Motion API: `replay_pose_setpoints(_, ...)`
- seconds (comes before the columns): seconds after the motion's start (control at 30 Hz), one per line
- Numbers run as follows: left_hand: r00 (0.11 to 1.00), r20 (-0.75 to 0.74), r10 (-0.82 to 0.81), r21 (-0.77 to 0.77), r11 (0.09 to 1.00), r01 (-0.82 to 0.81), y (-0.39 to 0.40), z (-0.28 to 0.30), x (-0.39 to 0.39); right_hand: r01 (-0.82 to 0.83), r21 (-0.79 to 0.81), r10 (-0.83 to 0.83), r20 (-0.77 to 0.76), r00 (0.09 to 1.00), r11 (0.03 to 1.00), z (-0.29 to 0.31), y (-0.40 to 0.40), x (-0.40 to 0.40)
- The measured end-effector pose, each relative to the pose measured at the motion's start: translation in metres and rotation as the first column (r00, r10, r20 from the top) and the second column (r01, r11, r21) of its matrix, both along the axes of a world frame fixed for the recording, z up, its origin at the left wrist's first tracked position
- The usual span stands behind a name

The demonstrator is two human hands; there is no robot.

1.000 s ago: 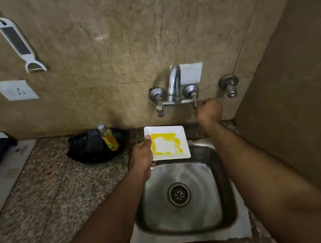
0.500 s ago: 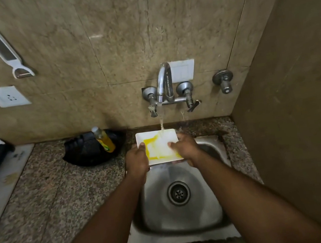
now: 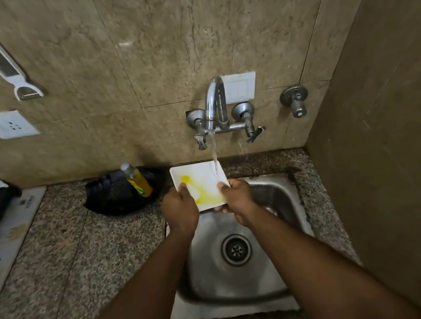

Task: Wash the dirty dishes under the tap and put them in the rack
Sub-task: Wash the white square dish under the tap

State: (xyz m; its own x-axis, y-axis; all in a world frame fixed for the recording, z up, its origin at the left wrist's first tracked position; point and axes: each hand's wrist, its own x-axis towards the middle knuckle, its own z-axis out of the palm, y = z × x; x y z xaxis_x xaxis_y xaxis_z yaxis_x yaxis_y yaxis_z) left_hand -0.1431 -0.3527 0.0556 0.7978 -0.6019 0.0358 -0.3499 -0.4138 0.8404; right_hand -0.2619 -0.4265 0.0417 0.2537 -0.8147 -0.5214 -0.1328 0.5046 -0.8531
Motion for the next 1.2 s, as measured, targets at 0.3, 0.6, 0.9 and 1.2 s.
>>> replay_pose_setpoints(0.3,0.998,0.017,0.063,-0.010,0.998,-0.063,0.004,0.000,0.001,-0.131,0.037,0.122,0.196,0.973,0.991,-0.002,-0.001,-0.007)
replay_pose_setpoints(0.6,0.889,-0.457,0.010,-0.135,0.988,-0.080,-0.001,-0.022,-0.006,-0.037,0.026,0.037,0.009,0.999,0.999,0.006,-0.003,-0.012)
replay_pose_setpoints(0.9,0.827,0.296,-0.477,0.512,0.811,0.285,-0.010,-0.029,-0.025,0.006,0.135,-0.026,0.141,0.990,0.991,-0.003,0.000,-0.032)
replay_pose_setpoints(1.2,0.654,0.070,-0.754,0.663,0.525,0.534,-0.037,-0.039,-0.042,0.182,-0.077,-0.187,-0.062,0.980,0.980,-0.021,0.016,-0.035)
